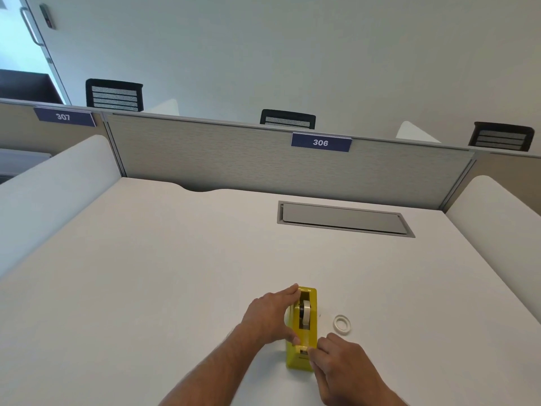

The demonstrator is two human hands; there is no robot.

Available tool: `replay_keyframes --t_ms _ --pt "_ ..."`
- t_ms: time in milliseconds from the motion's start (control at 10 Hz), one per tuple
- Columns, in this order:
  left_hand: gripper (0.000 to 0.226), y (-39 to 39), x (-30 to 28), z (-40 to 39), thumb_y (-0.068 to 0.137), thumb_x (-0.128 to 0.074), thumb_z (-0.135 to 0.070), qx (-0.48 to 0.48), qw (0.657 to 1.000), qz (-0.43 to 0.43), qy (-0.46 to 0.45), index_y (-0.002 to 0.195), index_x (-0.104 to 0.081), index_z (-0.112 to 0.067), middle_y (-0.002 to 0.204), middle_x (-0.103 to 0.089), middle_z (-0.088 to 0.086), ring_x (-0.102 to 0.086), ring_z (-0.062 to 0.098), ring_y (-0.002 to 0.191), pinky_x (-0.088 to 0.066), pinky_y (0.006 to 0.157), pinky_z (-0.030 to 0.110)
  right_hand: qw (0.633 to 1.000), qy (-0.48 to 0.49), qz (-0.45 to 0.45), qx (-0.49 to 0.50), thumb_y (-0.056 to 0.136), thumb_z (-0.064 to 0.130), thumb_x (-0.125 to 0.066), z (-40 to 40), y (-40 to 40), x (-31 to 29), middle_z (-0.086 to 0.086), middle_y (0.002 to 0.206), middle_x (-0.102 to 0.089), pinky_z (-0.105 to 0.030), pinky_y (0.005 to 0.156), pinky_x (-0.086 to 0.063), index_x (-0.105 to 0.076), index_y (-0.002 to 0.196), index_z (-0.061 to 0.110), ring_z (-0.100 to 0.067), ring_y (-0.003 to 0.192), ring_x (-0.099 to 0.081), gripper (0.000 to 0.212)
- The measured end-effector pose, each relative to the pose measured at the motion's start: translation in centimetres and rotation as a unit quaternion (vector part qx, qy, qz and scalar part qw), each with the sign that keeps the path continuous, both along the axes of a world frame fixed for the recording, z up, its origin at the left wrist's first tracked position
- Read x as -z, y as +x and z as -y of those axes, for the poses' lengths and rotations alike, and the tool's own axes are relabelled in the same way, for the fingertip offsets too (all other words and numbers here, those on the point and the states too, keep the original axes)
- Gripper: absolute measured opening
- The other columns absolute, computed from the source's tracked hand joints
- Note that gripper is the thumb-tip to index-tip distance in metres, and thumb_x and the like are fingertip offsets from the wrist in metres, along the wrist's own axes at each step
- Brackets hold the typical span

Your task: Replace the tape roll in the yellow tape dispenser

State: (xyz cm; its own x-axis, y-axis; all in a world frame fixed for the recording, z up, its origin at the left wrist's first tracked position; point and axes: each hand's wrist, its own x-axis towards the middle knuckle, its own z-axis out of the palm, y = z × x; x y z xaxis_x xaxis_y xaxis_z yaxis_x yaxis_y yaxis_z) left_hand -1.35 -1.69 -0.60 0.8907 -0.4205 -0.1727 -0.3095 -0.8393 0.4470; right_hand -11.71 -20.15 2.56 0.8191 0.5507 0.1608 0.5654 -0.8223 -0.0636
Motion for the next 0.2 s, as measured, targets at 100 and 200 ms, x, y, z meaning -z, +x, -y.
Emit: replay_keyframes --t_ms 100,200 --pt "0.104 -0.1 0.1 -0.3 0.073 -0.084 -0.047 0.019 0.999 -0.013 -0.028 0.154 -0.021 -0.036 0.165 -0.015 -0.022 -0.032 0.019 0.145 -0.036 0.117 0.042 1.000 0.029 0.005 -0.005 0.074 0.034 -0.074 1.0 -0.1 -0.7 0.011 0.067 -0.066 -0.020 0.040 -0.045 -0.075 0.086 0.028 -0.008 0.057 -0.060 0.013" --pt "0.094 0.1 -0.7 -0.4 0.077 -0.081 -0.046 0.005 0.998 0.003 -0.058 0.153 -0.025 -0.037 0.164 -0.020 -0.020 -0.031 0.017 0.146 -0.036 0.118 0.043 0.995 0.098 0.011 0.006 0.069 0.025 -0.081 1.7 0.1 -2.1 0.008 0.072 -0.069 -0.019 0.043 -0.050 -0.077 0.094 0.021 -0.011 0.062 -0.063 0.026"
